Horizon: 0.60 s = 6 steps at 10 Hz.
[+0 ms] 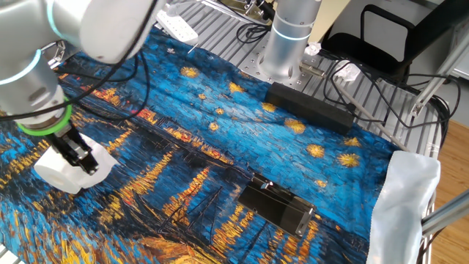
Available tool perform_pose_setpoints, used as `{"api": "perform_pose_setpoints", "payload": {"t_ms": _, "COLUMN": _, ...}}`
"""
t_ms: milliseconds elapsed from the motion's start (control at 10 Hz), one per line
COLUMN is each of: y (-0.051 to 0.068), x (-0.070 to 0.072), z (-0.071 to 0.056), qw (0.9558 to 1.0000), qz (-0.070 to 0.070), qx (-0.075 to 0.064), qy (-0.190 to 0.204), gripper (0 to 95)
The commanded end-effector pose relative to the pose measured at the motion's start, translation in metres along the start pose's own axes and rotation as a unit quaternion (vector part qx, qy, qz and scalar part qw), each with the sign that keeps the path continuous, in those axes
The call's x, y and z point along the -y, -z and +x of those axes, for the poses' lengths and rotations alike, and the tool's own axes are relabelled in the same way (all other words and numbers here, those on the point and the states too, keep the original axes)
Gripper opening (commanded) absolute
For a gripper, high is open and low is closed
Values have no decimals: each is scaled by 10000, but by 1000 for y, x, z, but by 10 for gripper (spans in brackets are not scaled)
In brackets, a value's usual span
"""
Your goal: Put the toilet paper on its holder
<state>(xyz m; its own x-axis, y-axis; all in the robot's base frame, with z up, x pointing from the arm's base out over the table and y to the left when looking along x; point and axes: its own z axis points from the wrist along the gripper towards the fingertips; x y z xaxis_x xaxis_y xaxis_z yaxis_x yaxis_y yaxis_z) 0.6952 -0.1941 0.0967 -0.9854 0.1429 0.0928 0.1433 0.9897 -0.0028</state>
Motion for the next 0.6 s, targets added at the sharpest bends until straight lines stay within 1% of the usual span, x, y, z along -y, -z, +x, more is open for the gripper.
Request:
{"api": "perform_pose_setpoints", "payload": {"t_ms": 100, "y": -2, "x": -3, "z": 0, "qw": 10000, "qz": -12, "qx": -22, "qy": -40, "gripper": 570}}
{"api": "perform_pose_setpoints", "payload": {"t_ms": 600, "y": -1, "x": -18, "z": 14, "qw": 9997, "qz": -35, "qx": -13, "qy": -221, "gripper": 570}}
